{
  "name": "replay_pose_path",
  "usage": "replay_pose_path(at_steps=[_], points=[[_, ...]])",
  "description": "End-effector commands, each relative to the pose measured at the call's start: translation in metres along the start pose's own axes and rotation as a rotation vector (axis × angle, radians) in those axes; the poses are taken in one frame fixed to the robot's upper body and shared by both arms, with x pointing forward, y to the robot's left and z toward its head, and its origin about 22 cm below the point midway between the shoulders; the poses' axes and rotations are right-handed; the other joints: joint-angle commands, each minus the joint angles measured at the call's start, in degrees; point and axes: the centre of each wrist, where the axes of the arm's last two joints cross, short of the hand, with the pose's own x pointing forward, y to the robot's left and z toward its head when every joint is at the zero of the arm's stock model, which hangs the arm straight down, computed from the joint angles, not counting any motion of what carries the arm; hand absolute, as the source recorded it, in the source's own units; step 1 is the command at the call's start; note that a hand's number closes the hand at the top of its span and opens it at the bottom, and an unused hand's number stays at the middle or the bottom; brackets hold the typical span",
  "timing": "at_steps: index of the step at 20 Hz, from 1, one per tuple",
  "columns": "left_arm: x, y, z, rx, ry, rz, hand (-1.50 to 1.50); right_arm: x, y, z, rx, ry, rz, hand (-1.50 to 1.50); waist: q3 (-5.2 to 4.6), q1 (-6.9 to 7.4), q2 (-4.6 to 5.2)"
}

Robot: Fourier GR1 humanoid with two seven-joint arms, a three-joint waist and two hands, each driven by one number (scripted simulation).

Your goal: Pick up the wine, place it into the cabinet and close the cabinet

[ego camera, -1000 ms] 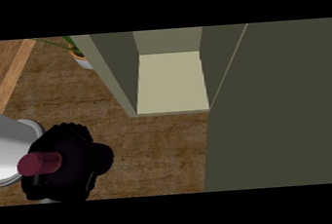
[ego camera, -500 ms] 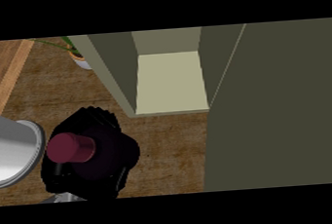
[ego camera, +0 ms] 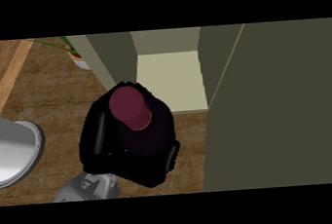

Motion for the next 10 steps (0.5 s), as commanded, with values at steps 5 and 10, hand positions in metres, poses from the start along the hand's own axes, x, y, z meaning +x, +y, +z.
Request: replay_pose_path(at_steps=[5, 10], points=[[0.005, -0.022, -0.029, 0.06, -0.013, -0.048, 1.5, 0.014, 0.0, 0.02, 0.036, -0.034, -0.034, -1.5, -0.01, 0.1, 0.01], [0.001, -0.043, -0.039, 0.077, -0.007, -0.05, 1.5, 0.021, -0.013, 0.027, 0.062, -0.042, -0.012, -1.5, 0.03, -0.29, -0.04]])
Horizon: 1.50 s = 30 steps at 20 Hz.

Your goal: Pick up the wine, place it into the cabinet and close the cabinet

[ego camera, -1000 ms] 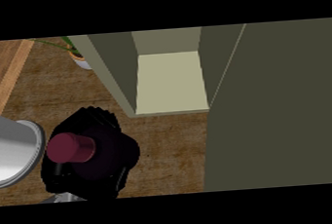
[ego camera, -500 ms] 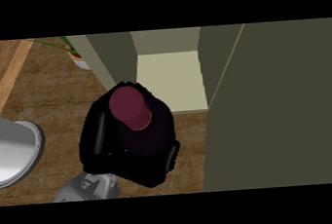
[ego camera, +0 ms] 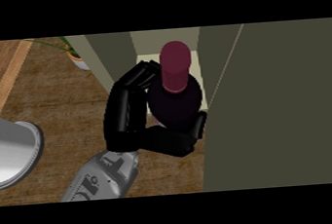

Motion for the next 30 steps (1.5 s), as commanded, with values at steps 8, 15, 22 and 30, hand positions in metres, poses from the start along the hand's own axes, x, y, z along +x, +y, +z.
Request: replay_pose_path(at_steps=[8, 15, 22, 30], points=[[-0.016, -0.013, -0.005, 0.041, -0.02, -0.058, 1.5, 0.019, 0.0, 0.018, 0.046, -0.067, -0.059, -1.5, 0.0, 0.06, -0.02], [-0.022, -0.017, -0.018, 0.071, 0.009, -0.009, 1.5, 0.021, 0.007, 0.001, 0.047, -0.057, -0.076, -1.5, -0.03, 0.22, 0.02], [-0.066, -0.001, -0.001, 0.098, 0.018, -0.031, 1.5, 0.023, 0.007, 0.021, 0.06, -0.037, -0.049, -1.5, -0.03, 0.04, 0.0], [-0.095, 0.0, -0.005, 0.12, 0.004, -0.175, 1.5, 0.013, 0.006, 0.003, 0.05, -0.067, -0.055, -1.5, -0.03, -0.12, 0.14]])
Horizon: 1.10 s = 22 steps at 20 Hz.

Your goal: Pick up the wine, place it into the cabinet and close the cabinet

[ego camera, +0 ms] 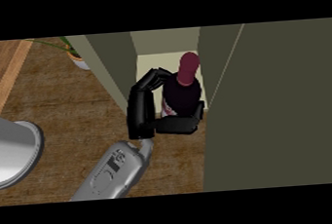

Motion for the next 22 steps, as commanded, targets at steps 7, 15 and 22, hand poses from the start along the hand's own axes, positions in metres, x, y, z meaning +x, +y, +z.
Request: replay_pose_path(at_steps=[7, 15, 22], points=[[-0.026, 0.007, -0.023, 0.075, -0.037, -0.058, 1.5, 0.024, 0.001, 0.028, 0.024, -0.056, -0.017, -1.5, -0.02, -0.52, 0.08], [-0.042, 0.041, -0.029, 0.083, -0.02, -0.035, 1.5, 0.017, 0.001, 0.024, 0.031, -0.048, -0.026, -1.5, 0.0, 0.11, 0.02], [-0.044, 0.034, -0.063, 0.072, 0.025, -0.003, 1.5, 0.008, -0.001, 0.015, 0.018, -0.072, -0.063, -1.5, -0.01, -0.49, 0.23]])
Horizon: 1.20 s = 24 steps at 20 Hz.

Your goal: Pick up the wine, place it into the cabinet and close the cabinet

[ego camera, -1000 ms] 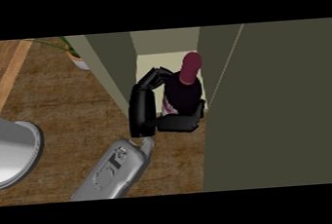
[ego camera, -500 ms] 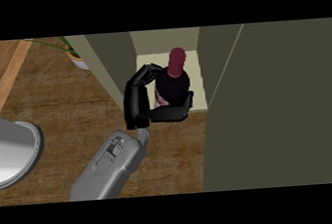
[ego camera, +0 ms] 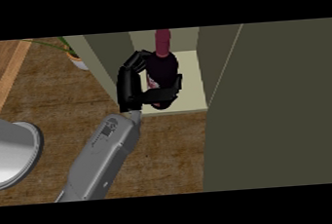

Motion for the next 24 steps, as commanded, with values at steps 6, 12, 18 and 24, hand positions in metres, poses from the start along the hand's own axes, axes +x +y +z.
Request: replay_pose_path(at_steps=[6, 12, 18, 24], points=[[0.0, 0.0, -0.025, 0.004, 0.06, -0.02, 1.5, 0.014, 0.004, 0.024, 0.026, -0.074, -0.058, -1.5, 0.02, -0.02, -0.04], [-0.011, 0.0, -0.036, 0.012, 0.066, -0.023, 1.5, 0.021, 0.004, 0.02, 0.05, -0.029, -0.064, -1.5, -0.01, -0.22, 0.05], [-0.011, 0.001, -0.054, 0.06, -0.022, -0.106, 1.5, 0.017, 0.0, 0.02, 0.037, -0.057, -0.051, -1.5, 0.0, -1.0, 0.3], [-0.021, 0.003, -0.054, 0.11, -0.076, -0.175, 1.5, 0.019, 0.011, 0.015, 0.069, -0.056, -0.054, -1.5, -0.05, -1.86, 0.55]])
